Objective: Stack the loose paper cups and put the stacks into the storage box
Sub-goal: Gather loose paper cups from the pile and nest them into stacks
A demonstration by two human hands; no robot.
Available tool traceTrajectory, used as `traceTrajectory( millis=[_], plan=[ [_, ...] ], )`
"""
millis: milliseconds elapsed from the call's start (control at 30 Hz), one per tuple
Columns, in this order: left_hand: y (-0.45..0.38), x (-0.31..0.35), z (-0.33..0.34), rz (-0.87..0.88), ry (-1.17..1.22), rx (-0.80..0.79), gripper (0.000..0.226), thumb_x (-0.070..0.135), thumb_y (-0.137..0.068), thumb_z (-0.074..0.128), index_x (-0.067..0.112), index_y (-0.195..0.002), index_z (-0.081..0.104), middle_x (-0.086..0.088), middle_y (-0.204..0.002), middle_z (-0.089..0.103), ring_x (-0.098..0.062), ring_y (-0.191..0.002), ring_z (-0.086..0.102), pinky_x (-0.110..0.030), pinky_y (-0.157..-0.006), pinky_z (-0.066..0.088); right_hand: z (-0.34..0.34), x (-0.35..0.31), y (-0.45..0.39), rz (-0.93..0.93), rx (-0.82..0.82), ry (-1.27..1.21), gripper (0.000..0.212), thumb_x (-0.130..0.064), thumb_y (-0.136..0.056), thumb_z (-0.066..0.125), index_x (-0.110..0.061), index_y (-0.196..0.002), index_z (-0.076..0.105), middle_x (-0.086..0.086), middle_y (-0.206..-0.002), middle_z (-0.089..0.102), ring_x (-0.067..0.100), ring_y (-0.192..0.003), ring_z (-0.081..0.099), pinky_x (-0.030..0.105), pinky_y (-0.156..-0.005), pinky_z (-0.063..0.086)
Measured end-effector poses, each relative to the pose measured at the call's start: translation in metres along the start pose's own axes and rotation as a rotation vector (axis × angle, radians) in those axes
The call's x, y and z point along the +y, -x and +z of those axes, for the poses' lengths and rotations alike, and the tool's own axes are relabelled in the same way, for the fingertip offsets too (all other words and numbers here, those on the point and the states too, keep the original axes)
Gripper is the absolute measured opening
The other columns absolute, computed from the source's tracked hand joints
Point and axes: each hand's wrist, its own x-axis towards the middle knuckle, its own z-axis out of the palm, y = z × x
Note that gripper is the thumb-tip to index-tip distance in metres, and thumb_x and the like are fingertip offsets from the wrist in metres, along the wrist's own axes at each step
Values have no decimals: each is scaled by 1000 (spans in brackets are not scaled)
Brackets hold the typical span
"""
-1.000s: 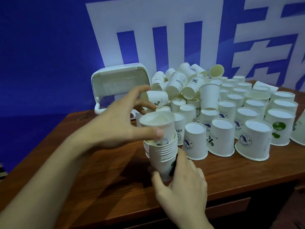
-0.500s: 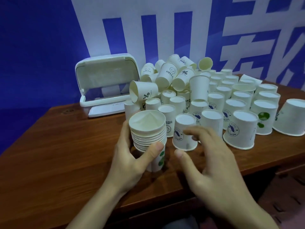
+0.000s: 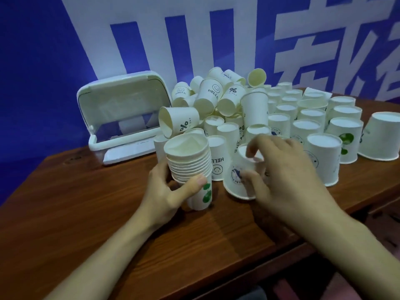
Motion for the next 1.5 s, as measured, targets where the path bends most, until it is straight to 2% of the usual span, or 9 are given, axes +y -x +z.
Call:
traceTrajectory(
  millis=[267, 467, 733, 833, 967, 1067, 1167, 1300, 1500],
  plan=[
    [2, -3, -5, 56, 39, -101, 67, 46, -76, 78, 14, -133, 63, 5, -126, 74, -19, -122, 69, -33, -100, 55, -46, -26, -19, 124, 137, -179, 30, -48, -79, 74, -34, -104, 70, -5, -114, 46, 13, -108, 48, 30, -89, 39],
    [9, 2, -12, 121, -8, -119, 68, 47, -76, 80, 19, -135, 62, 12, -128, 73, -11, -124, 68, -26, -101, 53, -54, -47, -14, 57, -275, 49, 32, -63, -71, 57, -34, -87, 57, -11, -81, 64, 5, -73, 51, 24, -61, 37],
    [8, 4, -16, 107, -18, -120, 69, 49, -76, 78, 13, -133, 64, 13, -124, 75, -10, -119, 69, -21, -96, 53, -57, -18, 2, -88, -632, 63, 85, -91, -38, 57, -42, -108, 54, -13, -96, 54, 3, -95, 58, 25, -79, 48],
    [7, 2, -17, 115, -13, -112, 67, 48, -76, 78, 13, -132, 64, 11, -124, 75, -12, -119, 70, -24, -96, 54, -88, -41, -13, 8, -327, 26, 54, -77, -57, 63, -44, -100, 63, -21, -87, 62, -7, -70, 59, 9, -62, 39],
    [5, -1, -16, 107, -9, -122, 67, 48, -75, 79, 15, -132, 64, 10, -124, 75, -13, -119, 70, -28, -96, 57, -96, -46, -26, 170, 44, -643, 64, -62, -42, 88, -35, -89, 55, -13, -90, 74, 14, -70, 74, 48, -68, 61],
    [3, -2, -15, 74, 13, -112, 65, 49, -73, 78, 22, -131, 64, 10, -123, 75, -11, -116, 71, -26, -91, 58, -55, -68, -29, 184, 8, -938, 66, -42, -46, 98, -30, -92, 51, 0, -93, 76, 15, -86, 75, 49, -81, 61],
    [3, -10, -16, 79, -12, -92, 49, 38, -74, 74, 23, -120, 69, 2, -114, 78, -17, -106, 75, -39, -88, 61, -13, -85, -25, 165, -91, -788, 71, -51, -63, 87, -45, -124, 52, -17, -110, 70, -12, -113, 58, 19, -99, 47],
    [5, -6, -14, 70, 44, -77, 41, 35, -74, 76, 46, -113, 74, 15, -110, 79, -4, -102, 74, -24, -86, 58, 14, -82, -18, 88, -111, -438, 69, -80, -68, 49, -49, -129, 56, -22, -138, 49, -7, -144, 19, 36, -123, 15],
    [2, -4, -14, 82, 57, -124, 46, 37, -80, 76, 24, -123, 66, 7, -118, 77, -15, -111, 73, -28, -92, 55, 4, -69, -29, 104, -149, -745, 91, -82, -70, 52, -48, -152, 29, -26, -150, 39, -11, -138, 32, 33, -117, 34]
  ],
)
